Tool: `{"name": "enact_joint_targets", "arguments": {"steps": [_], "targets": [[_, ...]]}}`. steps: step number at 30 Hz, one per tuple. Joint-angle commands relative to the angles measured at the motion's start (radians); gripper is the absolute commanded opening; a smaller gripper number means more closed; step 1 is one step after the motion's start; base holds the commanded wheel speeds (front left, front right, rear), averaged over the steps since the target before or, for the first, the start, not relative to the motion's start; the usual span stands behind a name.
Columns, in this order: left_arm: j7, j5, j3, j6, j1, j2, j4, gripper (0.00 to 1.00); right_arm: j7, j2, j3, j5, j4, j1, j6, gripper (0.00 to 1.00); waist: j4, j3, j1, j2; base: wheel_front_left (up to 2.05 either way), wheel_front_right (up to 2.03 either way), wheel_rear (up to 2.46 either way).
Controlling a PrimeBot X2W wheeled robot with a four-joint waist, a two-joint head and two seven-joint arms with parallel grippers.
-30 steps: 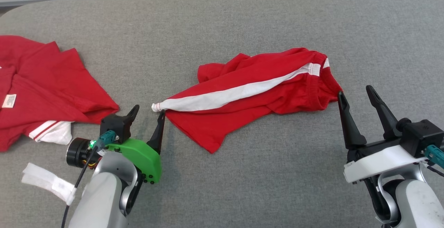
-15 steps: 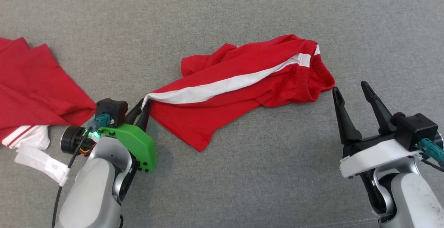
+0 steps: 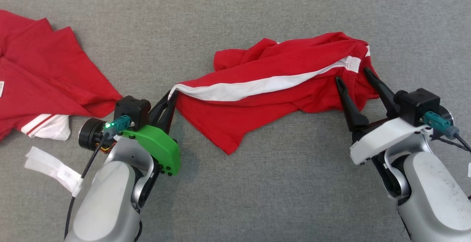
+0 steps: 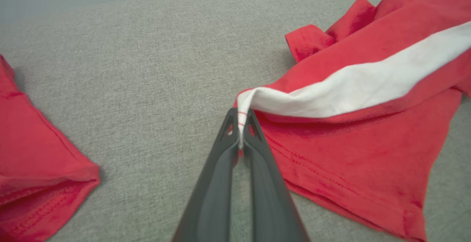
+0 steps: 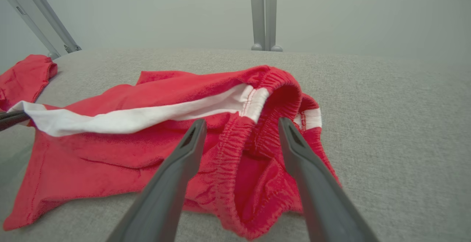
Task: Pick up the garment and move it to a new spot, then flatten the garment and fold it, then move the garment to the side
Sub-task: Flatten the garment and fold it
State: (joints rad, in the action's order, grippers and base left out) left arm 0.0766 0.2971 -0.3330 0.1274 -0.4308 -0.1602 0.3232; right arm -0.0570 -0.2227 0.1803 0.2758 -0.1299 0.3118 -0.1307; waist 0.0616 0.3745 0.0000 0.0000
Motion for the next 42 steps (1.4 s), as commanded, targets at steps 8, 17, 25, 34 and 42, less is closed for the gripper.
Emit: {"name": "enact_joint_targets", "arguments": {"steps": [8,17,25,34,42], "targets": [[-0.083,-0.012,0.004,-0.02,-0.016,0.002,-0.034,0.0,-0.01,-0.032,0.015,0.038,-0.066,0.079,0.0,0.0,0.028,0.007,0.0,0.0,0.0,0.0,0.0],[-0.234,-0.033,0.061,-0.079,-0.015,-0.025,-0.18,0.0,-0.036,-0.075,0.008,0.031,0.096,0.038,0.0,0.0,-0.006,-0.078,0.0,0.0,0.0,0.0,0.0],[-0.269,-0.053,0.099,-0.136,-0.037,-0.034,-0.426,0.0,0.007,-0.09,-0.056,0.01,0.336,0.01,0.0,0.0,-0.029,-0.189,0.0,0.0,0.0,0.0,0.0],[-0.208,-0.068,0.093,-0.156,-0.063,-0.046,-0.591,0.0,0.089,-0.084,-0.11,-0.001,0.494,-0.026,0.0,0.0,-0.045,-0.297,0.0,0.0,0.0,0.0,0.0],[-0.182,-0.002,0.074,-0.116,-0.125,-0.019,-0.49,0.0,0.121,-0.084,-0.114,0.046,0.467,0.012,0.0,0.0,-0.05,-0.263,0.0,0.0,0.0,0.0,0.0]]}}
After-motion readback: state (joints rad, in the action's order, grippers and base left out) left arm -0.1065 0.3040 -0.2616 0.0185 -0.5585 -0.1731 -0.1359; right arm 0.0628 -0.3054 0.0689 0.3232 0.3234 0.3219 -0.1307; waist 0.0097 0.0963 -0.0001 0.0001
